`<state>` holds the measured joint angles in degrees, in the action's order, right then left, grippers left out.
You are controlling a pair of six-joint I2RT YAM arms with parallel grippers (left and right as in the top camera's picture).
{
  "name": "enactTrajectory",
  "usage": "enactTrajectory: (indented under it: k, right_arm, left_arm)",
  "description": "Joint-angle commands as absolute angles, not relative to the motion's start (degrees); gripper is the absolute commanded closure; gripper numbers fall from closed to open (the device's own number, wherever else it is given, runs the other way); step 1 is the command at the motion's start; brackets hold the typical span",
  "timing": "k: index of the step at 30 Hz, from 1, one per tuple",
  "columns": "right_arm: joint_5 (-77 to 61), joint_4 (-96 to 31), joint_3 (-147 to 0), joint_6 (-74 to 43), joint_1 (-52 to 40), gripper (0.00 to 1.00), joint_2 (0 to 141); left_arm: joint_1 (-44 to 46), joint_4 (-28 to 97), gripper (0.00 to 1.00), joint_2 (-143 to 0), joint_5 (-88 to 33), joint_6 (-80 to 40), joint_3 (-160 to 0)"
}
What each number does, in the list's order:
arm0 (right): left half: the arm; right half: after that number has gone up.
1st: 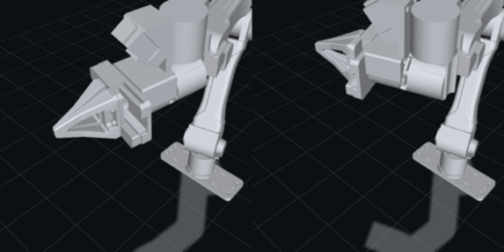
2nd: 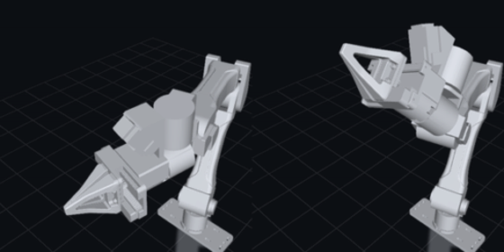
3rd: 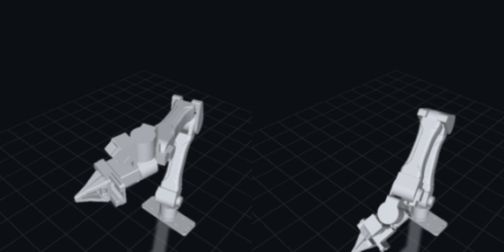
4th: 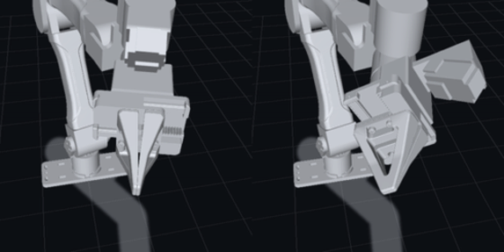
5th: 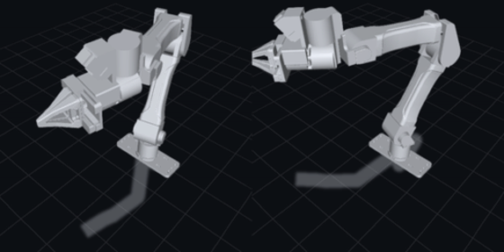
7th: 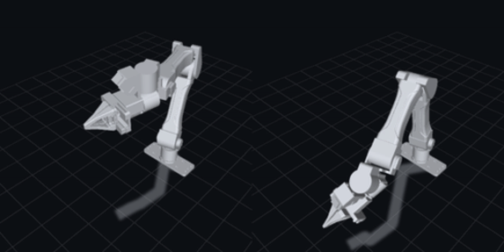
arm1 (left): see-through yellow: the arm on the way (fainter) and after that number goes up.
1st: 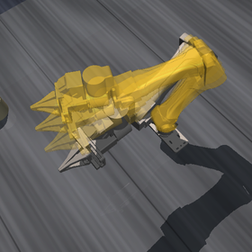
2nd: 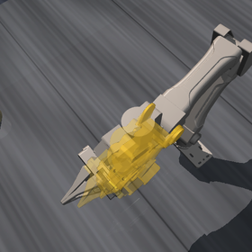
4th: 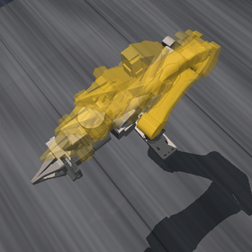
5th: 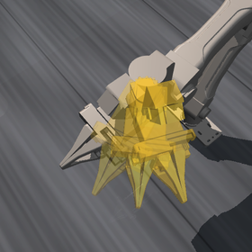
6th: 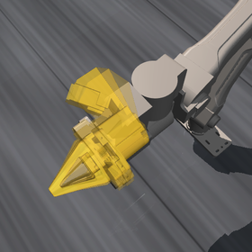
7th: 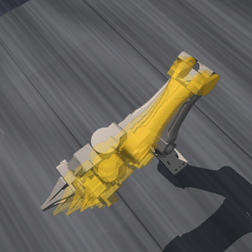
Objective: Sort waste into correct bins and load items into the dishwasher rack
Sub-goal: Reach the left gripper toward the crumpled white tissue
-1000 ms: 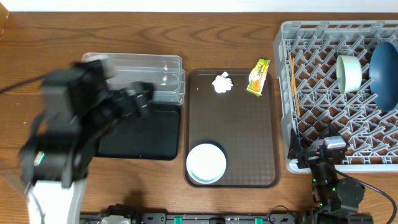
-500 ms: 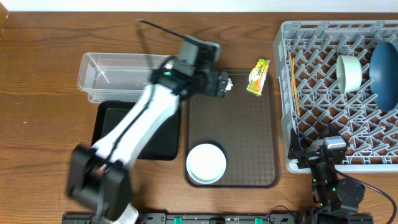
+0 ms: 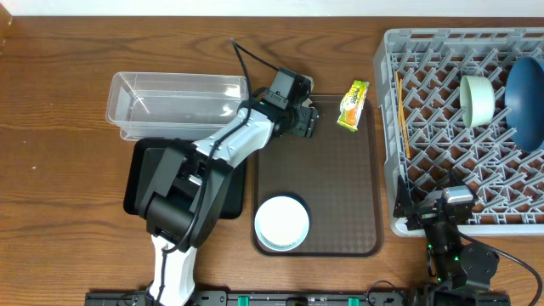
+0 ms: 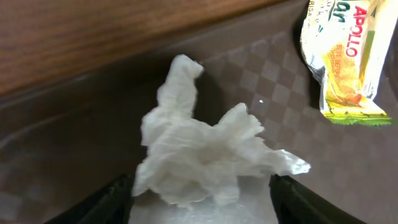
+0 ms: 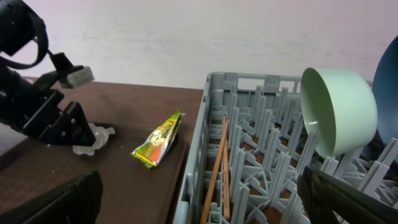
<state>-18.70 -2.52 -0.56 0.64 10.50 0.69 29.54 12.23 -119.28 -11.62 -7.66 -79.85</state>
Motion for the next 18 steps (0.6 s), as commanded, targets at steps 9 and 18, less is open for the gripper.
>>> enactTrajectory:
  k: [9, 18]
  right_arm:
    - [-19.3, -2.5, -0.3, 0.7, 10.8, 0.01, 0.3]
    - [-19.3, -2.5, -0.3, 0.7, 10.8, 0.01, 0.3]
  left_arm:
    - [29.6, 13.4, 0.94, -113.6, -13.1, -13.0, -80.3]
    - [24.4, 25.1, 0.94, -96.0, -4.4, -15.1, -80.3]
